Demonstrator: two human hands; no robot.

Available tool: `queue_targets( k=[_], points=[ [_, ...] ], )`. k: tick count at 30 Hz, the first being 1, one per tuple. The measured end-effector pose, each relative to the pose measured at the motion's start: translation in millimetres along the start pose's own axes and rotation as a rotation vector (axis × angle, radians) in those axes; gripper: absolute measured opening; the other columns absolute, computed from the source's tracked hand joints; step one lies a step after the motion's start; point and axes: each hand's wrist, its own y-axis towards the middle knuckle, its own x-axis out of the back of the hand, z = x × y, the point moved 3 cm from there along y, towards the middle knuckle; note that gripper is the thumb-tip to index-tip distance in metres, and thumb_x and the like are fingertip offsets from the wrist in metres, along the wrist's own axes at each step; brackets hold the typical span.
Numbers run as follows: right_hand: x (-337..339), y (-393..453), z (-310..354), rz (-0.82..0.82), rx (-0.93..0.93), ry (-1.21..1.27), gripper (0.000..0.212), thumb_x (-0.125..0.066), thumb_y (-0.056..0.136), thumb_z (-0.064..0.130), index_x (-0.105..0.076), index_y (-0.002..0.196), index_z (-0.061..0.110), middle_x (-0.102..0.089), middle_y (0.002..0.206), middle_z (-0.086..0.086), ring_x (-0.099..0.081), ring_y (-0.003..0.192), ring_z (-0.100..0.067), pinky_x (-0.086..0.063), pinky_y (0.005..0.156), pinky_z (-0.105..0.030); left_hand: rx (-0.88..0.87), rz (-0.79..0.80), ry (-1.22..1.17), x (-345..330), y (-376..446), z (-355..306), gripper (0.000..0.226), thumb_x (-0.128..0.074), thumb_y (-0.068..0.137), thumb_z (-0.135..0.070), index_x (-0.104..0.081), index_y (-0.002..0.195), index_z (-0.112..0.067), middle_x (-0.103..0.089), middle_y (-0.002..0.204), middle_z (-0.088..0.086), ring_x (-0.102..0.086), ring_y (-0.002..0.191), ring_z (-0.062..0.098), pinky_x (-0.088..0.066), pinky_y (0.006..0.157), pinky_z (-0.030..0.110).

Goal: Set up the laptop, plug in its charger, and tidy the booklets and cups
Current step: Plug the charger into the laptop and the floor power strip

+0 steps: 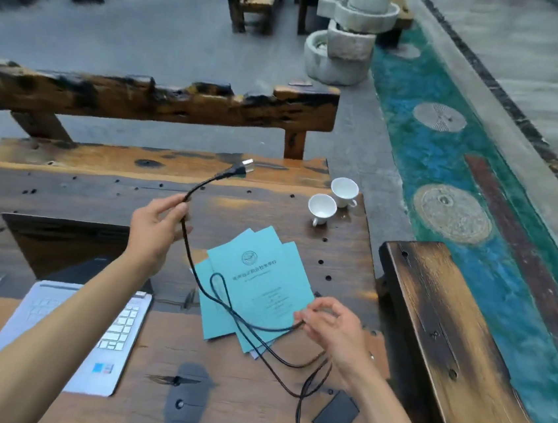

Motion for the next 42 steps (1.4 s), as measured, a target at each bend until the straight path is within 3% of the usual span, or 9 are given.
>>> queue_targets(
  k=[3,6,15,20,24,31,35,39,42],
  points=[
    [-40,-3,-5,0.06,0.002,-0.026,0.023,-0.076,0.087,0.005,-0.061,0.103,0.0,-0.078,0.096,-0.02,-0.075,0.086,-0.024,-0.061,0.077,-0.026,0.08,-0.075,-0.176,33,-19,5,0.027,-0.06,0.099,-0.008,-0.067,0.124,-0.012,-0.07,0.108,0.009,-0.072,0.088,0.013,-0.064,0.075,0.033],
    [-74,-4,-13,0.128,0.0,-0.031,0.016,-0.074,0.088,0.004,-0.062,0.098,0.005,-0.078,0.096,-0.021,-0.073,0.08,-0.021,-0.058,0.069,-0.023,0.148,-0.143,-0.283,60,-39,13,0.031,-0.059,0.099,-0.007,-0.063,0.13,-0.009,-0.071,0.105,0.007,-0.07,0.09,0.014,-0.061,0.085,0.04],
    [-166,-9,-36,0.396,-0.115,-0.005,0.016,-0.081,0.083,0.015,-0.07,0.083,0.025,-0.076,0.1,-0.02,-0.07,0.077,-0.019,-0.051,0.057,-0.016,0.298,-0.24,-0.502,162,-53,62,0.016,-0.06,0.099,-0.009,-0.068,0.112,-0.013,-0.069,0.092,0.004,-0.071,0.085,0.013,-0.061,0.083,0.046],
    [-221,-16,-53,0.623,-0.202,-0.005,0.027,-0.092,0.073,0.022,-0.069,0.087,0.02,-0.074,0.094,-0.02,-0.07,0.073,-0.02,-0.046,0.05,-0.015,0.356,-0.32,-0.537,216,-46,94,0.013,-0.06,0.099,-0.01,-0.068,0.108,-0.016,-0.068,0.102,0.009,-0.073,0.094,0.016,-0.063,0.074,0.043],
    [-268,-15,-82,0.679,-0.26,-0.098,0.029,-0.09,0.075,0.02,-0.066,0.09,0.016,-0.074,0.093,-0.02,-0.071,0.073,-0.021,-0.047,0.052,-0.015,0.395,-0.283,-0.554,248,-36,110,0.012,-0.06,0.099,-0.012,-0.069,0.107,-0.016,-0.067,0.103,0.008,-0.072,0.099,0.018,-0.062,0.08,0.046],
    [-355,1,-165,0.606,-0.378,-0.348,0.018,-0.075,0.089,0.016,-0.069,0.106,0.013,-0.079,0.102,-0.012,-0.065,0.072,-0.012,-0.055,0.073,-0.023,0.389,-0.052,-0.779,271,-40,99,0.018,-0.068,0.093,-0.013,-0.065,0.111,-0.013,-0.069,0.096,0.002,-0.072,0.094,0.017,-0.057,0.092,0.055],
    [-388,31,-215,0.316,-0.383,-0.356,0.022,-0.058,0.096,0.004,-0.071,0.111,0.014,-0.08,0.101,-0.009,-0.069,0.073,-0.015,-0.056,0.072,-0.021,0.41,0.115,-0.868,282,-55,93,0.018,-0.075,0.087,-0.014,-0.069,0.104,-0.013,-0.069,0.095,0.001,-0.071,0.092,0.018,-0.054,0.092,0.056],
    [-397,69,-231,0.006,-0.203,-0.336,0.041,-0.048,0.095,-0.009,-0.059,0.126,0.016,-0.074,0.088,-0.017,-0.064,0.06,-0.01,-0.05,0.053,-0.019,0.469,0.179,-0.789,303,-57,107,0.014,-0.069,0.089,-0.009,-0.066,0.101,-0.014,-0.066,0.096,0.003,-0.066,0.082,0.018,-0.052,0.096,0.061],
    [-379,88,-232,-0.17,-0.094,-0.309,0.059,-0.045,0.097,-0.013,-0.042,0.146,0.019,-0.072,0.097,-0.03,-0.069,0.079,-0.027,-0.059,0.064,-0.024,0.584,0.176,-0.783,316,-54,129,0.022,-0.063,0.088,-0.003,-0.069,0.106,-0.014,-0.068,0.098,0.006,-0.064,0.074,0.021,-0.056,0.088,0.055]
  ],
)
